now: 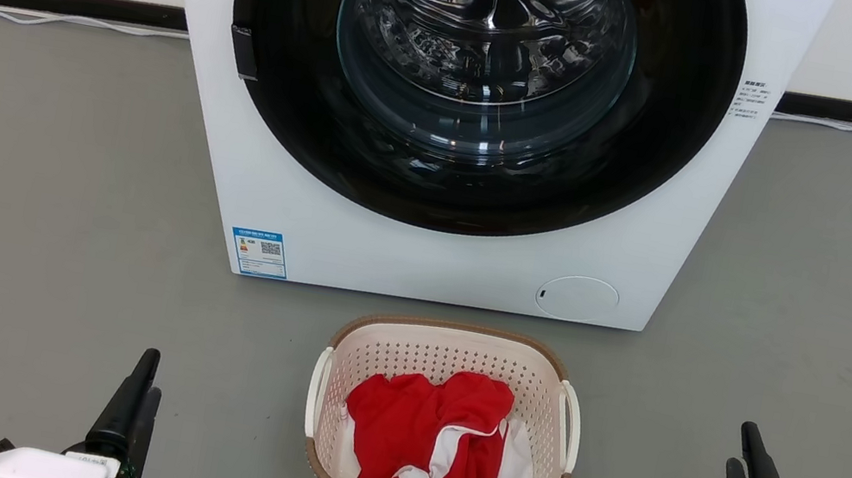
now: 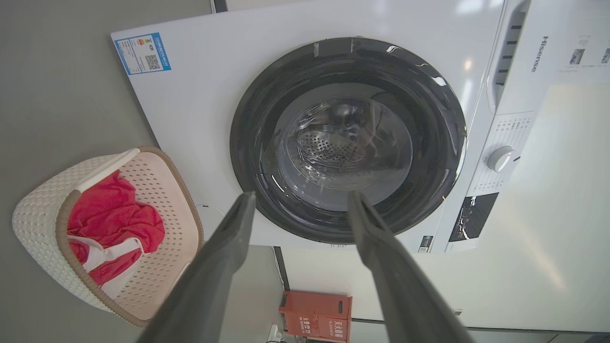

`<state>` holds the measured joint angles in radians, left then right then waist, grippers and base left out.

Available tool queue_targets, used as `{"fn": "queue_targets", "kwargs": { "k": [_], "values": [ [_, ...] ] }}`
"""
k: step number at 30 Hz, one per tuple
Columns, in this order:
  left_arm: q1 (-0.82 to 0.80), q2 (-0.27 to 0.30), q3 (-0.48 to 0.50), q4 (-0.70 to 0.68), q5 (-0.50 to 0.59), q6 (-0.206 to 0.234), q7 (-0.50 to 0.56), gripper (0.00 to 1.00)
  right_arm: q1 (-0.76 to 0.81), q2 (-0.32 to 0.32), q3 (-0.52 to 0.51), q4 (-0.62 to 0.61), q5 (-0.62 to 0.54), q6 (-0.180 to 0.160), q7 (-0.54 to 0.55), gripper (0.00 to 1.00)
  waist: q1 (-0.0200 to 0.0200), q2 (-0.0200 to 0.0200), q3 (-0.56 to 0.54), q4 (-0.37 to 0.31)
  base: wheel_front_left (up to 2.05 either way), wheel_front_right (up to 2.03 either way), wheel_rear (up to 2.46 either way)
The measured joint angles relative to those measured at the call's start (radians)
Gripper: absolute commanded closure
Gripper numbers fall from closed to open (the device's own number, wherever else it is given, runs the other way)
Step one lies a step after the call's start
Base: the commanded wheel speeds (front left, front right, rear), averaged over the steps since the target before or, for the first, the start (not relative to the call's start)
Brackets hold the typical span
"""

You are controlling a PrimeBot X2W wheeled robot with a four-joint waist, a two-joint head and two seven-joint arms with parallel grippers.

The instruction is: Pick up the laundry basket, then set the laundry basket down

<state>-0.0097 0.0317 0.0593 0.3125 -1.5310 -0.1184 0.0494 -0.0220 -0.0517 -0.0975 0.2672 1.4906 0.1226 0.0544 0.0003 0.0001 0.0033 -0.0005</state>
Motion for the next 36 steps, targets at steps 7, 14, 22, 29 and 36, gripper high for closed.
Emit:
{"fn": "queue_targets", "kwargs": {
  "k": [7, 14, 22, 29, 36],
  "values": [
    [0.000, 0.000, -0.023, -0.013, 0.172, 0.022, -0.042, 0.00, 0.000, -0.006, 0.011, -0.028, -0.234, 0.000, -0.039, 0.00, -0.0001, 0.0000, -0.001, 0.000, 0.00, 0.00, 0.00],
    [0.000, 0.001, -0.033, -0.014, 0.250, 0.023, -0.060, 0.00, 0.001, -0.011, 0.024, -0.030, -0.337, 0.000, -0.056, 0.00, -0.0001, 0.0000, -0.002, -0.002, 0.00, 0.00, 0.00],
    [0.000, 0.002, -0.052, -0.014, 0.364, 0.026, -0.082, 0.00, 0.001, -0.016, 0.033, -0.029, -0.441, 0.000, -0.082, 0.00, -0.0001, 0.0000, -0.002, -0.003, 0.00, 0.00, 0.00],
    [0.000, 0.002, -0.066, -0.014, 0.446, 0.026, -0.103, 0.00, 0.001, -0.018, 0.036, -0.029, -0.528, 0.000, -0.101, 0.00, -0.0001, 0.0000, -0.003, -0.004, 0.00, 0.00, 0.00],
    [0.000, 0.002, -0.076, -0.018, 0.523, 0.032, -0.122, 0.00, 0.001, -0.020, 0.037, -0.029, -0.617, 0.000, -0.123, 0.00, -0.0002, 0.0000, -0.002, -0.007, 0.00, 0.00, 0.00]
  ]
}}
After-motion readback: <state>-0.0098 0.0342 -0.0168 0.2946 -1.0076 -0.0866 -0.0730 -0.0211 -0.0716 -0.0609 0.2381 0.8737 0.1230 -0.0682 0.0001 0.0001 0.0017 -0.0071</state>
